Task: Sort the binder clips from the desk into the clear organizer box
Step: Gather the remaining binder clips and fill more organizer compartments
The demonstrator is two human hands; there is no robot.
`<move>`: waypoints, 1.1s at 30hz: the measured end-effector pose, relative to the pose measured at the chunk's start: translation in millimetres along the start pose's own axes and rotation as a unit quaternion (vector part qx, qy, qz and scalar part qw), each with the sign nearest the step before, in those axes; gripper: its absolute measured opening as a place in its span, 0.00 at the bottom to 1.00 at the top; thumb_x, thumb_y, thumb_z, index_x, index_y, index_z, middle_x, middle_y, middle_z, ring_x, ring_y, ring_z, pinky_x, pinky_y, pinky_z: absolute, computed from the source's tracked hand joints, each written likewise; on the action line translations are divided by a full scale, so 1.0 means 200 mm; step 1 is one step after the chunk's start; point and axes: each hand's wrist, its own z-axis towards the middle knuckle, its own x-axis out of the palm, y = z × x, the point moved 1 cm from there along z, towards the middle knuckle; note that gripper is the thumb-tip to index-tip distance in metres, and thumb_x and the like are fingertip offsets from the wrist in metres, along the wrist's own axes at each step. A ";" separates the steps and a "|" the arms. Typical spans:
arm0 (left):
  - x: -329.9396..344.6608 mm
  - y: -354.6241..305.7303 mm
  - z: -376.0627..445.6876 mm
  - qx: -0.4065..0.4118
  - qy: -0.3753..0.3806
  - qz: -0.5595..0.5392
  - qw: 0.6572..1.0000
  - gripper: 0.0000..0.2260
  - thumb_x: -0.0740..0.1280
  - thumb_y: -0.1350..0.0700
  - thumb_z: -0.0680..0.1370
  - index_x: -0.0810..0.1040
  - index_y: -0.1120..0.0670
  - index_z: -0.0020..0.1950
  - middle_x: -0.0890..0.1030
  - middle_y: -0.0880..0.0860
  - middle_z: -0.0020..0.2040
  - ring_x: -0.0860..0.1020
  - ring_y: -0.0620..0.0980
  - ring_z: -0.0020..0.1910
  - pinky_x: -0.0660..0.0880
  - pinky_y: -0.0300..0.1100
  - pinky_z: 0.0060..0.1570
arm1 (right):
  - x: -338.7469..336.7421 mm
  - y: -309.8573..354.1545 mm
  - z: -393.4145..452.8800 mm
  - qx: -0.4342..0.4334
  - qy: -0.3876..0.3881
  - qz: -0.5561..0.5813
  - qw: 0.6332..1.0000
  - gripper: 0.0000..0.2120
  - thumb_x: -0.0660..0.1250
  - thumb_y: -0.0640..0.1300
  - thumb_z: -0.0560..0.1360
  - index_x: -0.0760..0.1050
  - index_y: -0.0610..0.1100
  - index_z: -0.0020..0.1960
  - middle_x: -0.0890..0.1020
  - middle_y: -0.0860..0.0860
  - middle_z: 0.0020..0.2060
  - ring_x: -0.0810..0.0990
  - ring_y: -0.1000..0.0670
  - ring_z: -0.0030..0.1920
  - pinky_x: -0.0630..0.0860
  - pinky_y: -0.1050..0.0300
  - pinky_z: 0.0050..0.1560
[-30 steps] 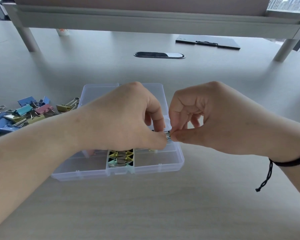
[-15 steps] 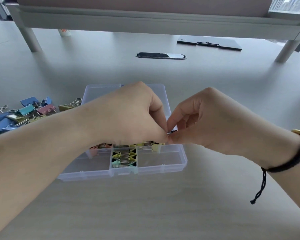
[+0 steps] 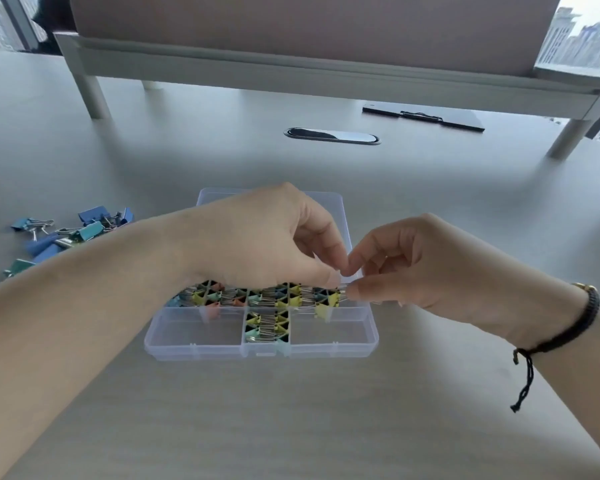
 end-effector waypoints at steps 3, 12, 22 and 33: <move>-0.11 0.03 -0.07 0.029 -0.061 -0.030 0.997 0.03 0.74 0.53 0.74 0.84 0.46 0.46 0.85 0.41 0.41 0.83 0.39 0.43 0.79 0.37 0.51 | 0.02 0.00 0.00 -0.017 -0.040 0.004 0.999 0.03 0.77 0.47 0.68 0.84 0.52 0.40 0.81 0.49 0.30 0.75 0.54 0.28 0.69 0.59 0.32; -0.54 0.56 -0.49 -0.082 -0.330 -0.079 0.937 0.07 0.67 0.60 0.79 0.83 0.51 0.48 0.86 0.49 0.42 0.83 0.49 0.41 0.79 0.49 0.45 | 0.22 0.30 0.10 -0.127 -0.052 -0.106 0.985 0.03 0.73 0.54 0.70 0.80 0.60 0.43 0.79 0.58 0.33 0.72 0.59 0.28 0.69 0.69 0.32; -0.50 0.85 -0.64 -0.160 -0.189 0.040 0.968 0.17 0.73 0.42 0.71 0.74 0.33 0.58 0.73 0.34 0.57 0.72 0.32 0.50 0.68 0.42 0.56 | 0.58 0.64 0.46 -0.193 0.055 -0.326 0.924 0.16 0.68 0.50 0.76 0.74 0.61 0.63 0.76 0.61 0.52 0.74 0.58 0.51 0.69 0.61 0.47; -0.51 0.86 -0.68 -0.156 -0.121 0.049 0.979 0.23 0.77 0.42 0.67 0.73 0.30 0.59 0.75 0.36 0.53 0.76 0.31 0.45 0.71 0.35 0.47 | 0.58 0.66 0.57 -0.167 0.143 -0.340 0.914 0.18 0.71 0.46 0.75 0.75 0.60 0.62 0.79 0.62 0.47 0.78 0.59 0.48 0.75 0.63 0.48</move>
